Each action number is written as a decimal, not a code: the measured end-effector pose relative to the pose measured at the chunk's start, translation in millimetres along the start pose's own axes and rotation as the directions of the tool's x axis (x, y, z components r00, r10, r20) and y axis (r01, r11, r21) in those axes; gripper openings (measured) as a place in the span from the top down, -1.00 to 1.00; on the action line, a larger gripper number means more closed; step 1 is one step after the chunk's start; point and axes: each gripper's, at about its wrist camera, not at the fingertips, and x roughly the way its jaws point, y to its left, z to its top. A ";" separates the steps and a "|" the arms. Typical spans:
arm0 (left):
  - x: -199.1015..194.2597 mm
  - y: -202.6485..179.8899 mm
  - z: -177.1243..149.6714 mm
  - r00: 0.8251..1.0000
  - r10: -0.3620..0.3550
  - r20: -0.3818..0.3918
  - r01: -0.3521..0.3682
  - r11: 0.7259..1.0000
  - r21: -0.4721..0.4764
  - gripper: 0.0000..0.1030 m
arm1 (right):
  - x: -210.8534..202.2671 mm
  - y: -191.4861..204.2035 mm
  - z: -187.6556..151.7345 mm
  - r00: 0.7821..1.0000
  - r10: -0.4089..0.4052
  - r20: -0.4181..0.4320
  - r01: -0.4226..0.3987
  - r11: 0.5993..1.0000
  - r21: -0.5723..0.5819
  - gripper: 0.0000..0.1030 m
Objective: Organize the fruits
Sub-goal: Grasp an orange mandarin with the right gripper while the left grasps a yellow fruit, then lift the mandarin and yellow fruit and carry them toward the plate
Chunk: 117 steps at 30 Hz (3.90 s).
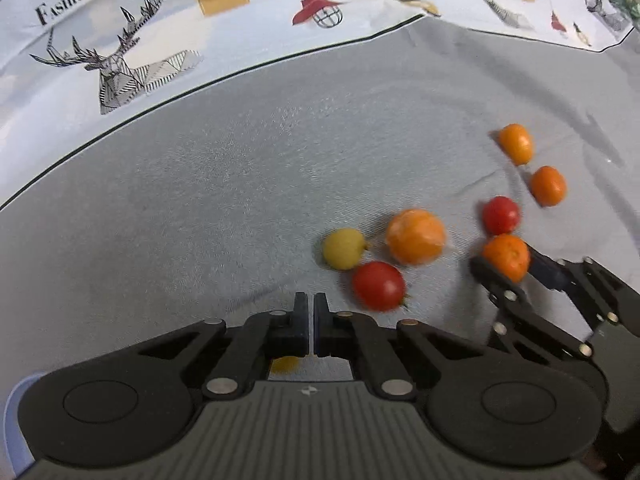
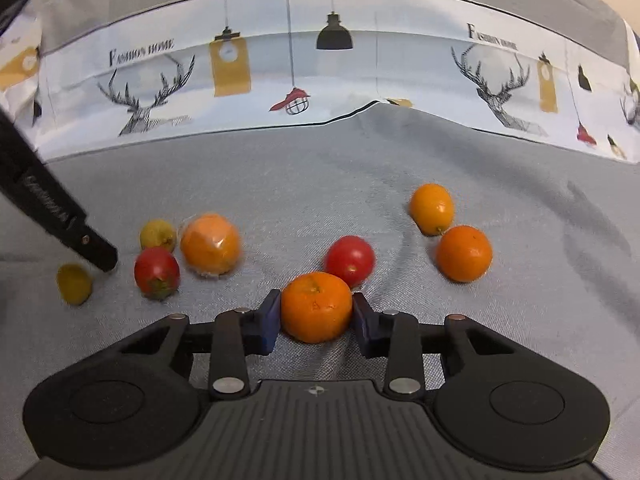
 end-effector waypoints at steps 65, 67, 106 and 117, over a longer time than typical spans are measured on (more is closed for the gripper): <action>-282.9 1.6 -254.1 0.975 0.173 0.140 -0.129 0.952 -0.277 0.47 | -292.4 89.3 5.8 0.916 0.396 0.059 -0.389 0.915 -0.105 0.25; -294.1 5.2 -270.6 0.970 0.183 0.159 -0.129 0.945 -0.301 0.47 | -310.8 106.2 8.3 0.898 0.436 0.062 -0.425 0.894 -0.143 0.25; -332.2 45.8 -325.8 0.943 0.132 0.304 0.007 0.909 -0.417 0.47 | -370.7 180.5 -6.8 0.918 0.396 0.036 -0.356 0.860 -0.366 0.25; -313.9 68.0 -315.9 0.952 0.136 0.273 -0.001 0.896 -0.445 0.47 | -349.4 188.1 -4.3 0.926 0.378 -0.018 -0.358 0.859 -0.366 0.25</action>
